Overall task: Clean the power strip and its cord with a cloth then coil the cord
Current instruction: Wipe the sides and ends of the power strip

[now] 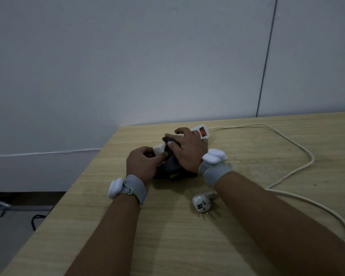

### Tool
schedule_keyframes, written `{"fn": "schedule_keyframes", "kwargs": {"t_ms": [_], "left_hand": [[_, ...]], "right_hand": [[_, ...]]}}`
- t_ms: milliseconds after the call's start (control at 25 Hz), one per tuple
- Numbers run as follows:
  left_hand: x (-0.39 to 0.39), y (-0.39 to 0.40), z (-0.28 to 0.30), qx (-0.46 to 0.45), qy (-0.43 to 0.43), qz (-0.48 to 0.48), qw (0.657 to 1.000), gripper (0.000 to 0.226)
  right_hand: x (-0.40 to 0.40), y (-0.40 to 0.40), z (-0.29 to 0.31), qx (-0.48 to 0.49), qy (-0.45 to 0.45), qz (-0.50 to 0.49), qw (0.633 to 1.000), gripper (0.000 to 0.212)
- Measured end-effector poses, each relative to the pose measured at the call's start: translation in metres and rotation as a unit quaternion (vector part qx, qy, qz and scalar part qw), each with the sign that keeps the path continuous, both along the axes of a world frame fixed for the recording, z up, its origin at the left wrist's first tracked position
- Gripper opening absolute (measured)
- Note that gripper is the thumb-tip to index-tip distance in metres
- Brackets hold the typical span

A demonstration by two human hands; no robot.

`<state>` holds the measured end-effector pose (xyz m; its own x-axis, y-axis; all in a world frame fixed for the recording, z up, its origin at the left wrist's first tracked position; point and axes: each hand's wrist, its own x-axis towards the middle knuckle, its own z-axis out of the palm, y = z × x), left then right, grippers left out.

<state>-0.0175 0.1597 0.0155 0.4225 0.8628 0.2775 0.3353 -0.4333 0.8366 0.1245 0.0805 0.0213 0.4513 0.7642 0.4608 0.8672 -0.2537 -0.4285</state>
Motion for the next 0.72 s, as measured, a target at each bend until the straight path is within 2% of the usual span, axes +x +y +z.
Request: {"fn": "schedule_keyframes", "kwargs": {"t_ms": [200, 320, 400, 480, 600, 720], "left_hand": [[0.0, -0.006, 0.003, 0.032, -0.004, -0.005, 0.999, 0.027], [0.001, -0.01, 0.004, 0.054, -0.012, -0.032, 0.998, 0.027], [0.001, -0.012, 0.005, 0.078, -0.007, -0.041, 0.996, 0.025], [0.001, -0.014, 0.005, 0.109, 0.004, -0.039, 0.993, 0.018], [0.0, -0.014, 0.006, 0.138, 0.028, -0.027, 0.99, 0.009], [0.0, -0.017, 0.005, 0.17, 0.035, -0.022, 0.985, 0.01]], "right_hand": [[0.037, -0.004, 0.008, -0.063, 0.066, -0.067, 0.994, 0.036], [0.05, -0.015, 0.02, -0.016, 0.076, -0.081, 0.994, 0.039], [0.037, -0.02, 0.024, 0.067, 0.091, -0.036, 0.993, 0.035], [0.012, -0.022, 0.026, 0.088, 0.075, 0.069, 0.991, 0.032], [-0.013, -0.019, 0.019, 0.009, -0.005, 0.225, 0.974, 0.037], [-0.005, -0.016, 0.013, -0.037, -0.011, 0.23, 0.973, 0.042]]}}
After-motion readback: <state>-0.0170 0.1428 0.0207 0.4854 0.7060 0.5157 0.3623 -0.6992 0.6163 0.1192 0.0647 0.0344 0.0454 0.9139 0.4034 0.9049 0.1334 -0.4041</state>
